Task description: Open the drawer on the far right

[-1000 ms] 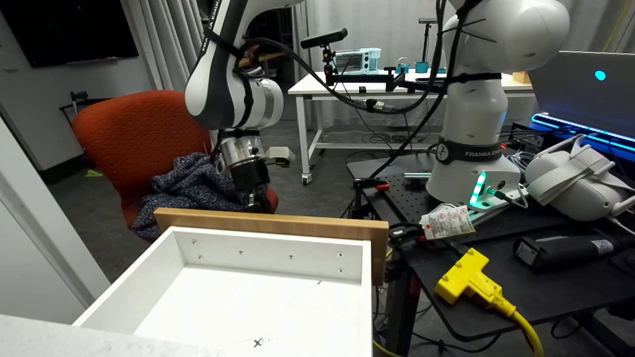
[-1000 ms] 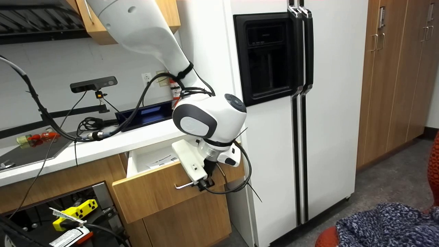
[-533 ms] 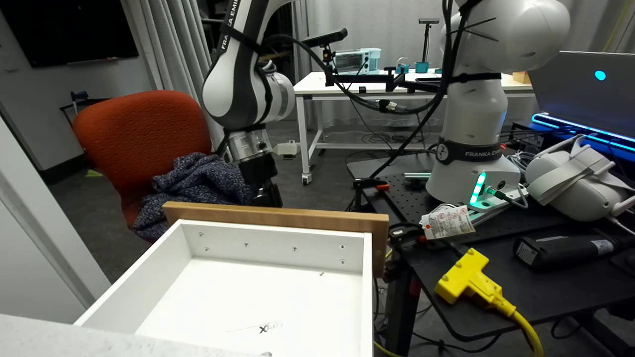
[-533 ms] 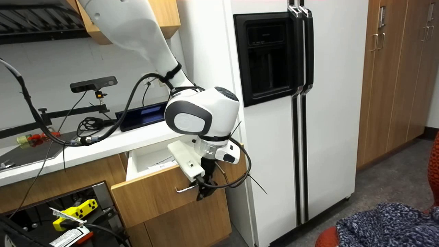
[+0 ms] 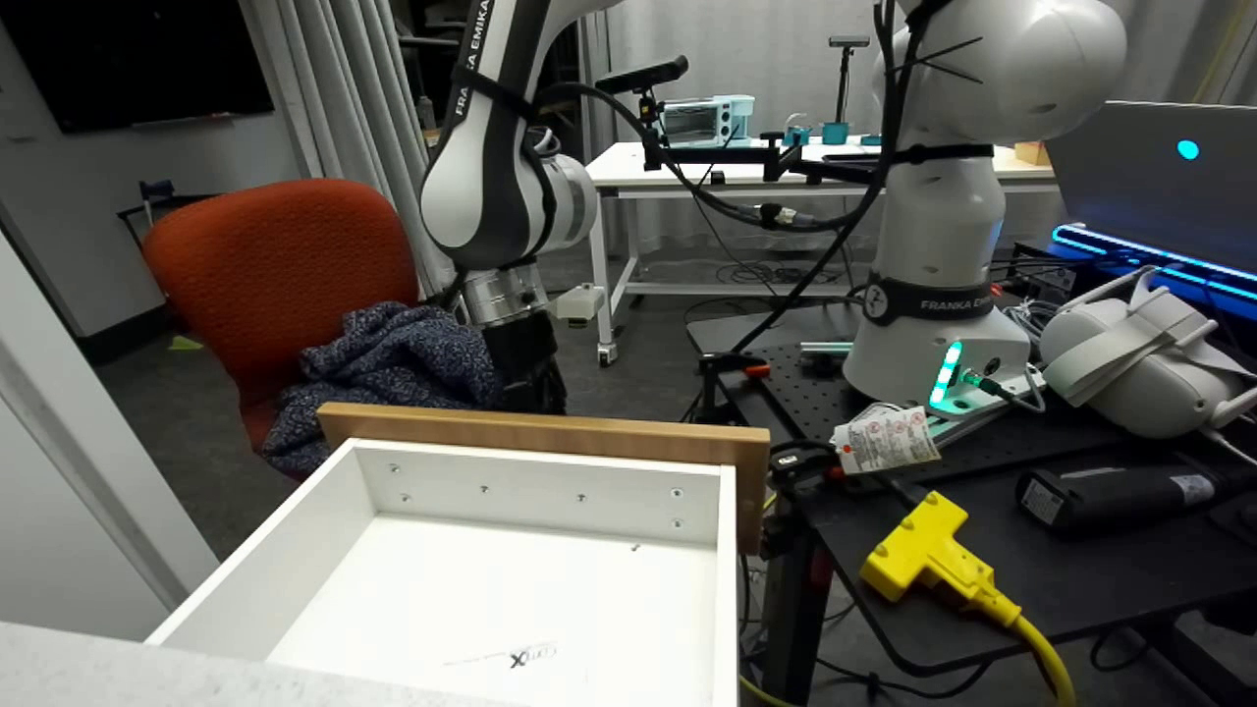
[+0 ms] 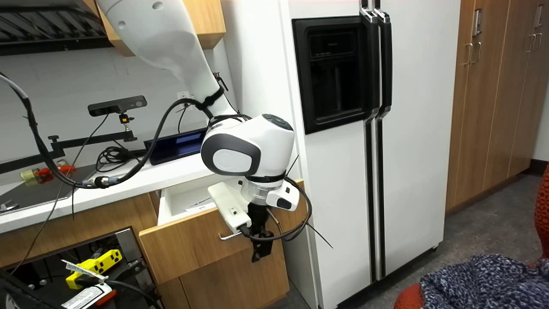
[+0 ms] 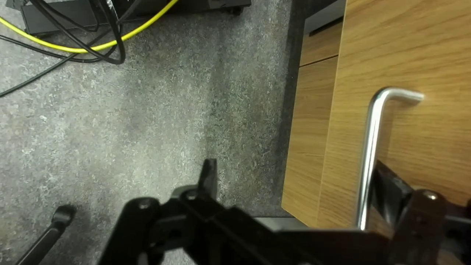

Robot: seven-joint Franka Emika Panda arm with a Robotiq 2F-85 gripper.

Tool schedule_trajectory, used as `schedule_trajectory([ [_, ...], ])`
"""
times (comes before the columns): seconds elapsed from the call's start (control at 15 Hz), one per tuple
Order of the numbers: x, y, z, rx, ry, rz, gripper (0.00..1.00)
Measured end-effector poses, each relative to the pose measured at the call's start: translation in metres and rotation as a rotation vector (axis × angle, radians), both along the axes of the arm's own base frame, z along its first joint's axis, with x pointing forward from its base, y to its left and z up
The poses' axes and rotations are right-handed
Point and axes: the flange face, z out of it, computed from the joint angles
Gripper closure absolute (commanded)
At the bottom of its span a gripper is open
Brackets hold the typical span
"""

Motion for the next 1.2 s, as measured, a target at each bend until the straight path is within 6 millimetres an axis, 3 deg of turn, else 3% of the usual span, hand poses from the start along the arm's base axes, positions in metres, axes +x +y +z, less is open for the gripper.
schedule_trajectory([
  [0.27, 0.000, 0.005, 0.001, 0.013, -0.008, 0.015, 0.00],
  [0.73, -0.014, 0.031, 0.008, 0.064, -0.009, 0.112, 0.00],
  [1.2, -0.018, 0.033, 0.014, 0.065, -0.019, 0.131, 0.00],
])
